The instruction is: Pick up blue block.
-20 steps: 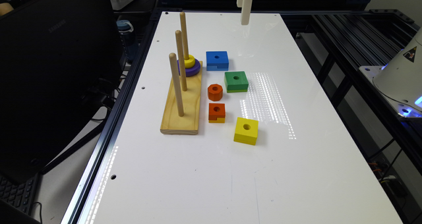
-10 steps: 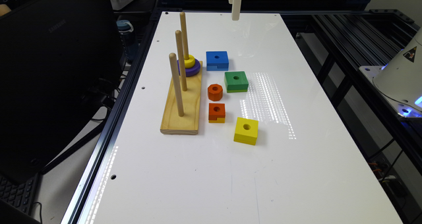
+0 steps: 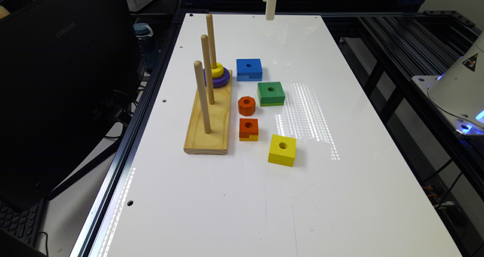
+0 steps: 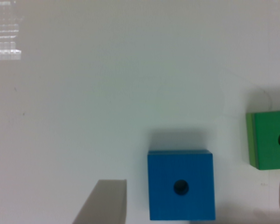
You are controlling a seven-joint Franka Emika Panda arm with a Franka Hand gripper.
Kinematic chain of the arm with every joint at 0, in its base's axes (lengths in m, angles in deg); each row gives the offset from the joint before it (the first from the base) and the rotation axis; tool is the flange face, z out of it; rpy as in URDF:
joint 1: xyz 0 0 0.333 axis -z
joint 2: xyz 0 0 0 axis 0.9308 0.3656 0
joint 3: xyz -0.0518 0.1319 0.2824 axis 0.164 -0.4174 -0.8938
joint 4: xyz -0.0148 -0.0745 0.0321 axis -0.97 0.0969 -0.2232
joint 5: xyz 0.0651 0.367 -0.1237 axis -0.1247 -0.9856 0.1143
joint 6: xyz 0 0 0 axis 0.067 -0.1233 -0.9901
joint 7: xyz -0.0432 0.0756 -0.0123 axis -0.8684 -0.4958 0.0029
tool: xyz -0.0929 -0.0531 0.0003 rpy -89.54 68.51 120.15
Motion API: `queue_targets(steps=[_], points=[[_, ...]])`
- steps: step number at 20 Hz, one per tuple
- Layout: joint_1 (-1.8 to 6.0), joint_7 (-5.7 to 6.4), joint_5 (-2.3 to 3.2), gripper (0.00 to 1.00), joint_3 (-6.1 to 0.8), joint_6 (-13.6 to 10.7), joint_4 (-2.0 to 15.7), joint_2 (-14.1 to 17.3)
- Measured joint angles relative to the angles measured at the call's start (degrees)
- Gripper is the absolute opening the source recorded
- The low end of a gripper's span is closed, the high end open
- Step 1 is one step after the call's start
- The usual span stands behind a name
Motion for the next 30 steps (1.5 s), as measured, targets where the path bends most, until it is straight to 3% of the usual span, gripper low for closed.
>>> queue_targets(steps=[15, 21, 30], points=[[0.04, 0.0, 0.05, 1.0, -0.01, 0.4, 0.33, 1.4], [0.14, 0.0, 0.32, 1.0, -0.01, 2.9, 0.33, 4.2], [0.18, 0.0, 0.43, 1.0, -0.08, 4.0, 0.36, 5.3]])
